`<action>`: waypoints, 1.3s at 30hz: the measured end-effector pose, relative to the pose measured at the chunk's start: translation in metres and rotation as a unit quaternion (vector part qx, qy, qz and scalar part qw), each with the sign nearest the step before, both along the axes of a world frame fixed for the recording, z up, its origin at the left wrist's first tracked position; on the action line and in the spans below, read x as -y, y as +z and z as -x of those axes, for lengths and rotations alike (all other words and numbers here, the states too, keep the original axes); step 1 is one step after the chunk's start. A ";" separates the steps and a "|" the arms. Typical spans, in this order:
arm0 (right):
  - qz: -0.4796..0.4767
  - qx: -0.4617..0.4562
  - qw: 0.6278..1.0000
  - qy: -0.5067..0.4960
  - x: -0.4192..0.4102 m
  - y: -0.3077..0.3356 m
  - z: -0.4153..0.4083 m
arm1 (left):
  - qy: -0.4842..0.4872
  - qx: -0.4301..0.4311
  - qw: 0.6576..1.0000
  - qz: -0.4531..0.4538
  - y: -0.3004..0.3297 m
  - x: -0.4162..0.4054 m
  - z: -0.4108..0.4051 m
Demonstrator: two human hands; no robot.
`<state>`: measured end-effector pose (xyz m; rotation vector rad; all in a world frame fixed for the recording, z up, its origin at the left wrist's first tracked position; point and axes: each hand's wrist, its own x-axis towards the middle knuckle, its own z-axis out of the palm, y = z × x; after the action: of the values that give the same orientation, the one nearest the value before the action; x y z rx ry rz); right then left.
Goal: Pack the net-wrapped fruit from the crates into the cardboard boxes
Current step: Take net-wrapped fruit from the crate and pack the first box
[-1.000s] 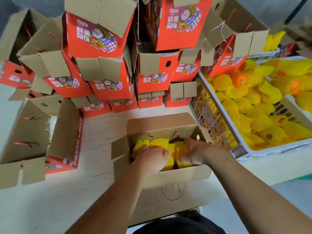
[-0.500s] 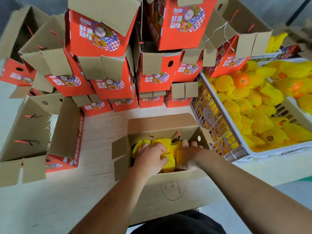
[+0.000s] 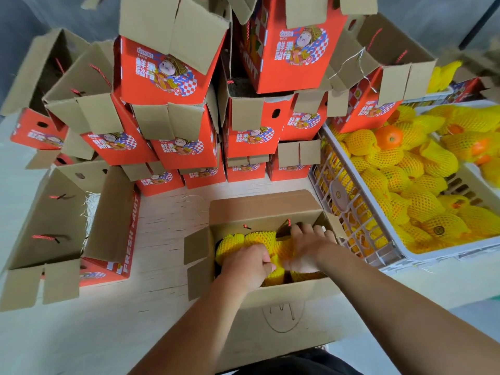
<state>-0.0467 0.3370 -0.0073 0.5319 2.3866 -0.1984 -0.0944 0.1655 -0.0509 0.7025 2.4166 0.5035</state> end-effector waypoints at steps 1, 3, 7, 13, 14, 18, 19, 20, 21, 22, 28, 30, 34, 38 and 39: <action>0.010 -0.014 1.000 -0.016 -0.002 0.001 0.003 | 0.003 -0.003 1.000 -0.004 0.000 0.000 -0.001; 0.039 0.005 0.999 -0.036 -0.003 0.001 0.004 | 0.012 0.013 1.000 -0.012 0.000 0.001 -0.004; 0.041 -0.025 0.997 -0.054 0.003 -0.011 -0.007 | 0.035 0.077 0.996 -0.032 -0.002 0.003 -0.006; 0.061 -0.194 0.964 -0.171 -0.006 -0.013 -0.007 | 0.049 0.098 0.993 -0.032 -0.005 0.002 -0.004; 0.047 -0.202 0.964 -0.164 -0.004 -0.013 -0.009 | 0.049 0.095 0.994 -0.028 -0.005 0.002 -0.004; -0.086 -0.227 0.970 -0.012 0.011 -0.018 -0.016 | 0.050 0.082 0.995 -0.024 -0.005 0.002 -0.005; -0.102 -0.207 0.973 0.020 0.012 -0.019 -0.016 | 0.050 0.080 0.995 -0.023 -0.005 0.002 -0.006; -0.095 -0.184 0.978 0.027 0.012 -0.021 -0.015 | 0.049 0.079 0.995 -0.021 -0.005 0.002 -0.006; -0.075 -0.159 0.984 0.012 0.010 -0.022 -0.012 | 0.048 0.079 0.996 -0.020 -0.005 0.001 -0.006; -0.053 -0.136 0.989 -0.012 0.009 -0.020 -0.008 | 0.048 0.078 0.996 -0.021 -0.005 0.001 -0.005; -0.033 -0.123 0.990 -0.054 0.003 0.006 -0.003 | 0.060 0.078 0.995 -0.014 -0.005 0.001 -0.001; -0.046 -0.058 0.996 -0.051 -0.001 0.014 -0.008 | 0.058 0.071 0.996 -0.005 -0.004 0.001 0.000; 0.008 -0.014 1.000 0.008 0.011 0.014 -0.014 | 0.067 0.071 0.995 -0.022 -0.003 0.004 -0.002; 0.084 -0.022 0.996 0.035 0.015 0.015 -0.019 | 0.072 0.067 0.995 -0.007 -0.002 0.002 -0.003; 0.096 -0.014 0.995 0.040 0.014 0.017 -0.021 | 0.073 0.075 0.994 -0.010 -0.002 0.001 -0.002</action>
<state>-0.0259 0.3229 0.0094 0.3463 2.3791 -0.3965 -0.0926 0.1649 -0.0528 0.4812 2.3339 0.6179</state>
